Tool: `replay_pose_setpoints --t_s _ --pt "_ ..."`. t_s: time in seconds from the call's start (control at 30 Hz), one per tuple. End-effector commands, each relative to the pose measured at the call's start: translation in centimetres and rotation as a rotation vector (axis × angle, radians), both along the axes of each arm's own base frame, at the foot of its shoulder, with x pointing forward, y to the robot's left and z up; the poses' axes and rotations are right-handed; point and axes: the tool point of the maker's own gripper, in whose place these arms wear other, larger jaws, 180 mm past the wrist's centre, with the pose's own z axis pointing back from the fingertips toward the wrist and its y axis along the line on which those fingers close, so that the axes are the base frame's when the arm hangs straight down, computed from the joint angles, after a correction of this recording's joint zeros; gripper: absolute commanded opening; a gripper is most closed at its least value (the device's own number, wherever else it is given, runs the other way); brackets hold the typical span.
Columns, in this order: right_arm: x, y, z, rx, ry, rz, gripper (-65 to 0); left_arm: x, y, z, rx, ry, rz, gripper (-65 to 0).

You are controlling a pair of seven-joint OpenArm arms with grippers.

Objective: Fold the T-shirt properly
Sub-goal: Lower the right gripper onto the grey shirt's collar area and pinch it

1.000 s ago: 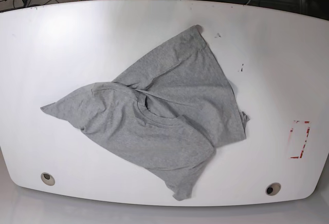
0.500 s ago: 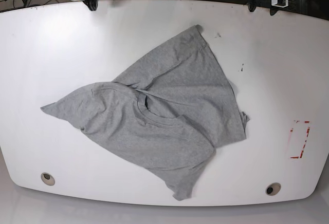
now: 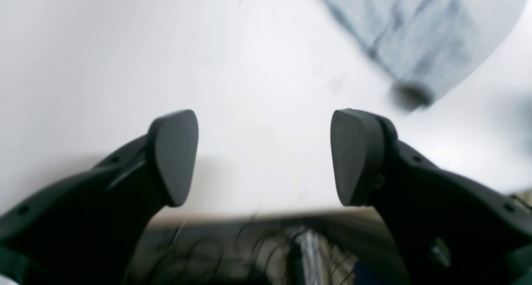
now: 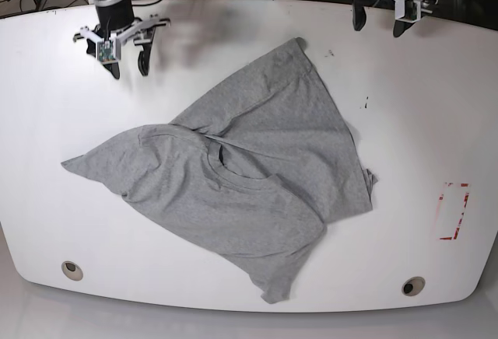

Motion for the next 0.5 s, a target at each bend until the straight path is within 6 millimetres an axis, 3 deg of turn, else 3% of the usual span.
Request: replay_pose_setpoints --t_s 0.0,0.07,0.27,0.47 --pt "1.9 -0.4 1.9 -0.021 -0.073 0.013 -26.3 0.8 -1.4 1.0 -0.038 -0.048 -0.022 -19.6" --pt "3.2 -0.3 2.3 -0.02 -0.083 0.016 -25.2 1.3 -2.3 1.1 -0.059 -0.061 -0.037 -19.4" --pt "6.9 3.3 2.7 0.001 -0.049 0.145 -22.7 2.2 -4.9 1.5 -0.115 -0.087 -0.079 -19.2" --pt "9.3 6.4 3.5 0.001 -0.05 0.262 -22.7 2.7 -6.9 1.8 -0.159 -0.103 -0.113 -19.0"
